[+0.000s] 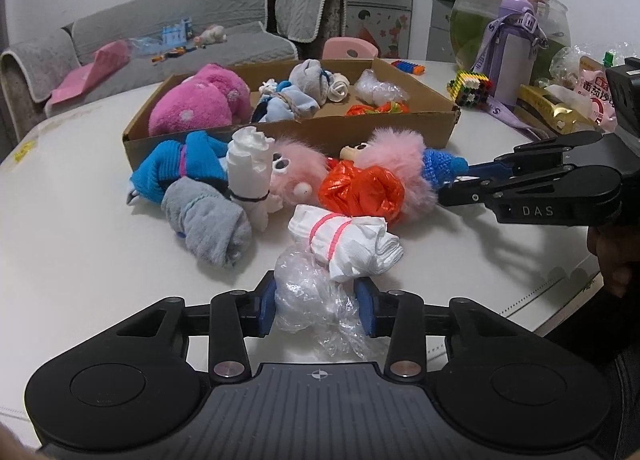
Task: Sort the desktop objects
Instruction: 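Grasp the white sock with red band with right gripper while left grasps the clear plastic bag, then lift the red-banded sock and plastic bag and carry them over the box, then lower both items into the box and open both grippers, then withdraw both grippers from the box toward the remaining pile, then position left gripper around the grey sock while right approaches the pink fluffy plush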
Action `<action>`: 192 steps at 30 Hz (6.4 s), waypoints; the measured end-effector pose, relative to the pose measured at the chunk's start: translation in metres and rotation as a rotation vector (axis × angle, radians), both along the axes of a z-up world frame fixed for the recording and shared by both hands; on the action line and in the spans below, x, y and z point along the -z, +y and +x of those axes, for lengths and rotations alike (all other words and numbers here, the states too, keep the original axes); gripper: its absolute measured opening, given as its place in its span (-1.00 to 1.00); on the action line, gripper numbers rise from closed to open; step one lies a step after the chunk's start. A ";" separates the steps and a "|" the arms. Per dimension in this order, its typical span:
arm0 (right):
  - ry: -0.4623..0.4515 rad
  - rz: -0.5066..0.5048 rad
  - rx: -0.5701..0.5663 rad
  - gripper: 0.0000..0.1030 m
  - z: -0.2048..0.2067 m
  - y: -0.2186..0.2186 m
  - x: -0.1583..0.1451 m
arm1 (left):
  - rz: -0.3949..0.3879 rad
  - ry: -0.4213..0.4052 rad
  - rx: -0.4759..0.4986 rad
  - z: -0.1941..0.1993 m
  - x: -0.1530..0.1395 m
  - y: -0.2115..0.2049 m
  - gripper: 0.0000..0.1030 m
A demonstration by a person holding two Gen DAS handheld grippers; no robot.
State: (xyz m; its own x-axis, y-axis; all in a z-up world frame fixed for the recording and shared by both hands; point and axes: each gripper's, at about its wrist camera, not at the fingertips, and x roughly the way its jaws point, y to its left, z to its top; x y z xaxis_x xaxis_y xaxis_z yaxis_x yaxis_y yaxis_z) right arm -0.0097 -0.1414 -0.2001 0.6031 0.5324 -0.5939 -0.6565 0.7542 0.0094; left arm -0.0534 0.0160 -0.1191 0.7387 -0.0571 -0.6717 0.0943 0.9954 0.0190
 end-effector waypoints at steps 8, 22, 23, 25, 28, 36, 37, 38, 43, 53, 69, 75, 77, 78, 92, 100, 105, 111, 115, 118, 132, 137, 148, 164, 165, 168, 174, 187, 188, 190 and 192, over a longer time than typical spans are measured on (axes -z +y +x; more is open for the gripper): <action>0.001 0.031 0.017 -0.59 -0.001 -0.010 -0.004 | 0.014 -0.017 -0.019 -0.019 -0.012 0.008 -0.12; 0.013 0.140 0.063 -0.59 0.003 -0.035 -0.015 | 0.019 -0.032 -0.099 -0.029 -0.037 0.035 -0.12; 0.016 0.153 0.066 -0.59 0.004 -0.037 -0.016 | 0.021 -0.033 -0.098 -0.028 -0.039 0.035 -0.12; 0.024 0.180 0.073 -0.59 0.005 -0.042 -0.018 | 0.029 -0.032 -0.098 -0.027 -0.041 0.036 -0.12; 0.035 0.221 0.086 -0.59 0.008 -0.049 -0.023 | 0.041 -0.026 -0.103 -0.022 -0.045 0.037 -0.12; 0.010 0.271 0.103 -0.59 0.008 -0.066 -0.047 | 0.077 -0.051 -0.095 -0.010 -0.068 0.039 -0.12; 0.002 0.276 0.106 -0.59 0.008 -0.068 -0.051 | 0.077 -0.057 -0.090 -0.008 -0.072 0.039 -0.12; -0.003 0.285 0.106 -0.59 0.008 -0.071 -0.056 | 0.079 -0.064 -0.084 -0.007 -0.076 0.040 -0.11; -0.051 0.290 0.112 -0.59 0.011 -0.078 -0.079 | 0.091 -0.097 -0.066 0.006 -0.102 0.044 -0.11; -0.127 0.313 0.099 -0.59 0.042 -0.064 -0.115 | 0.101 -0.164 -0.038 0.065 -0.158 0.044 -0.11; -0.148 0.329 0.040 -0.58 0.099 -0.034 -0.117 | 0.148 -0.095 -0.004 0.204 -0.145 0.038 -0.10; -0.142 0.315 0.062 -0.58 0.113 -0.024 -0.097 | 0.148 -0.028 -0.001 0.250 -0.116 0.041 -0.10; -0.137 0.311 0.065 -0.58 0.115 -0.021 -0.091 | 0.158 -0.011 0.003 0.260 -0.106 0.042 -0.10; -0.135 0.301 0.063 -0.58 0.115 -0.019 -0.089 | 0.163 -0.002 0.005 0.265 -0.101 0.042 -0.10; -0.033 0.211 0.050 -0.58 0.118 -0.001 -0.070 | 0.185 0.091 0.044 0.295 -0.060 0.039 -0.10; 0.024 0.118 0.043 -0.58 0.119 0.013 -0.058 | 0.207 0.126 0.037 0.308 -0.048 0.040 -0.08; 0.053 0.088 0.043 -0.56 0.121 0.017 -0.053 | 0.216 0.134 0.037 0.310 -0.043 0.040 0.15; 0.050 0.096 0.051 -0.33 0.122 0.015 -0.052 | 0.220 0.087 0.037 0.302 -0.051 0.037 0.59; 0.037 0.101 0.054 -0.17 0.120 0.014 -0.054 | 0.204 0.045 0.034 0.286 -0.065 0.038 0.62; 0.022 0.116 0.055 -0.17 0.118 0.011 -0.057 | 0.174 -0.001 0.021 0.259 -0.083 0.045 0.65; -0.086 0.249 -0.040 0.35 0.042 -0.004 -0.081 | 0.015 -0.057 -0.174 0.065 -0.074 0.094 0.75; -0.062 0.230 -0.046 0.36 0.013 0.006 -0.059 | -0.011 -0.010 -0.170 0.043 -0.046 0.089 0.75; 0.021 0.235 -0.001 0.38 0.016 0.013 -0.024 | -0.039 0.021 -0.145 0.050 -0.017 0.072 0.75; -0.018 0.114 0.022 0.33 -0.001 0.023 -0.011 | 0.006 0.030 -0.240 0.056 0.002 0.084 0.86; -0.018 0.113 0.027 0.34 -0.001 0.022 -0.011 | 0.003 0.023 -0.247 0.055 0.002 0.085 0.86; -0.014 0.118 0.042 0.35 0.001 0.021 -0.011 | 0.004 -0.015 -0.272 0.050 0.006 0.090 0.97; -0.017 0.104 0.052 0.50 0.002 0.025 -0.009 | 0.000 -0.046 -0.277 0.045 0.008 0.093 0.99; -0.009 0.091 0.081 0.62 0.002 0.032 -0.008 | -0.010 -0.054 -0.265 0.046 0.008 0.092 0.99; -0.009 0.091 0.083 0.64 0.001 0.032 -0.008 | -0.012 -0.055 -0.269 0.046 0.008 0.092 0.99; -0.008 0.088 0.086 0.65 0.001 0.032 -0.008 | -0.008 -0.054 -0.270 0.047 0.008 0.091 0.99; -0.009 0.087 0.093 0.67 0.002 0.030 -0.008 | -0.008 -0.054 -0.273 0.047 0.008 0.091 0.99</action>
